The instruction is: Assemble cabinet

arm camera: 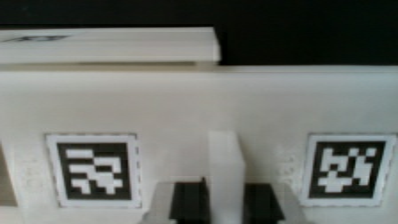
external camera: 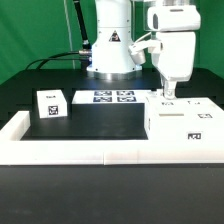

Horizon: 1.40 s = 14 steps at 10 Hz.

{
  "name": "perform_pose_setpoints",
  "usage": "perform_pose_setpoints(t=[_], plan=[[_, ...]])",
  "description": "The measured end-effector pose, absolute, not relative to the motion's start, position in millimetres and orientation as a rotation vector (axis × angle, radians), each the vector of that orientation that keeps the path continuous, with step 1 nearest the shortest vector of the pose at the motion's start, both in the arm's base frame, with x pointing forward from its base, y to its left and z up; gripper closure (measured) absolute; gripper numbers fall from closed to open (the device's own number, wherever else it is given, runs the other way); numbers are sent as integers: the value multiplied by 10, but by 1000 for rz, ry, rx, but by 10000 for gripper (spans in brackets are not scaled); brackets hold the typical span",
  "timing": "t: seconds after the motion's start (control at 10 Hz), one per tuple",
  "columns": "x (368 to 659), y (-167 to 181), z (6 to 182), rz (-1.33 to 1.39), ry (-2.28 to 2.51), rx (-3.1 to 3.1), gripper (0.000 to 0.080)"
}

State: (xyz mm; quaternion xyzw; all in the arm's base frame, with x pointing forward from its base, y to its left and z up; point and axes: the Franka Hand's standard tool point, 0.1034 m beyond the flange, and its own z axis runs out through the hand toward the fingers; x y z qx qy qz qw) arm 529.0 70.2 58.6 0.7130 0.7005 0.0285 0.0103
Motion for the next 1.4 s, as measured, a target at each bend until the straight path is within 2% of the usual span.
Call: perform_pose_setpoints(t=[0.3,0.8,1.1,1.4], plan=[[5522,662,589,67,2275,2141,725],[5537,659,592,69,2252,2165,725],[5757,656,592,64,2252,2168,725],[5782,653,580,41,2270,2164,725]])
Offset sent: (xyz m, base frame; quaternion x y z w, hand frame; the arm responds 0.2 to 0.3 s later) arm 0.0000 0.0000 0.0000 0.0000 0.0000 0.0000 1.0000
